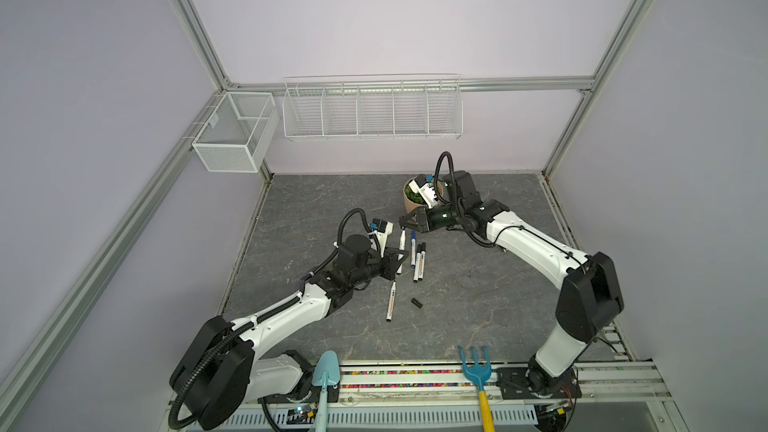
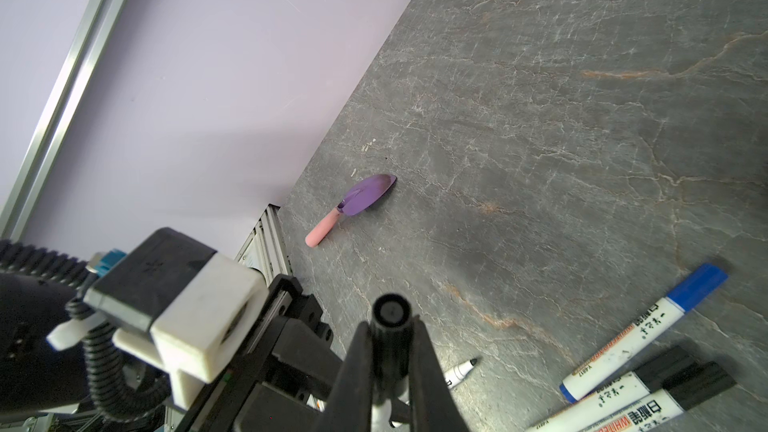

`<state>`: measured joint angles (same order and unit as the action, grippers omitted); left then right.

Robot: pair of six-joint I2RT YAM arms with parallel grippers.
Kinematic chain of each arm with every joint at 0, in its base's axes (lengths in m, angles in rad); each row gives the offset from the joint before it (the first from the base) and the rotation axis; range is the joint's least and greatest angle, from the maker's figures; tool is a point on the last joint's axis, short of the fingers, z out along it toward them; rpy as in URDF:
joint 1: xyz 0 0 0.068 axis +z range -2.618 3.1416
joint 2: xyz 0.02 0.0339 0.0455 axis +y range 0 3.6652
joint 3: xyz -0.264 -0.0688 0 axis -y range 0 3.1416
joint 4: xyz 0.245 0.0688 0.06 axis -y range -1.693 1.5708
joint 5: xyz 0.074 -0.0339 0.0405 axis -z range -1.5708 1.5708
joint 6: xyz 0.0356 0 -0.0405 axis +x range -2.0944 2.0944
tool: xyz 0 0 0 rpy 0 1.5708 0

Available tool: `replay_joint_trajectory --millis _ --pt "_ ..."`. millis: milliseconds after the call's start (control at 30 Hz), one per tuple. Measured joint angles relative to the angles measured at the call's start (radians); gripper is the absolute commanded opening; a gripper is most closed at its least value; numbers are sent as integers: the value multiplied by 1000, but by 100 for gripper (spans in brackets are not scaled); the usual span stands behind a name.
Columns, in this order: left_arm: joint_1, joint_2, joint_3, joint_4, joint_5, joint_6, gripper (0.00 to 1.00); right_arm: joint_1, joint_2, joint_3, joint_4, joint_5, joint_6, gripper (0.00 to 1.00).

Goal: Insert the pens into the pen caps
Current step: 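Push the black cap down onto the marker with the right gripper while the left holds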

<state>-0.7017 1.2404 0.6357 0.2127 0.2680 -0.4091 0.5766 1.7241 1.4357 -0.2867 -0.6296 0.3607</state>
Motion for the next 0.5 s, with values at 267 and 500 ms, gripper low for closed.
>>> replay_joint_trajectory --millis 267,500 --pt "0 -5 0 0 -2 0 0 -7 0 0 15 -1 14 13" --pt "0 -5 0 0 -2 0 0 -12 0 0 37 -11 33 13"
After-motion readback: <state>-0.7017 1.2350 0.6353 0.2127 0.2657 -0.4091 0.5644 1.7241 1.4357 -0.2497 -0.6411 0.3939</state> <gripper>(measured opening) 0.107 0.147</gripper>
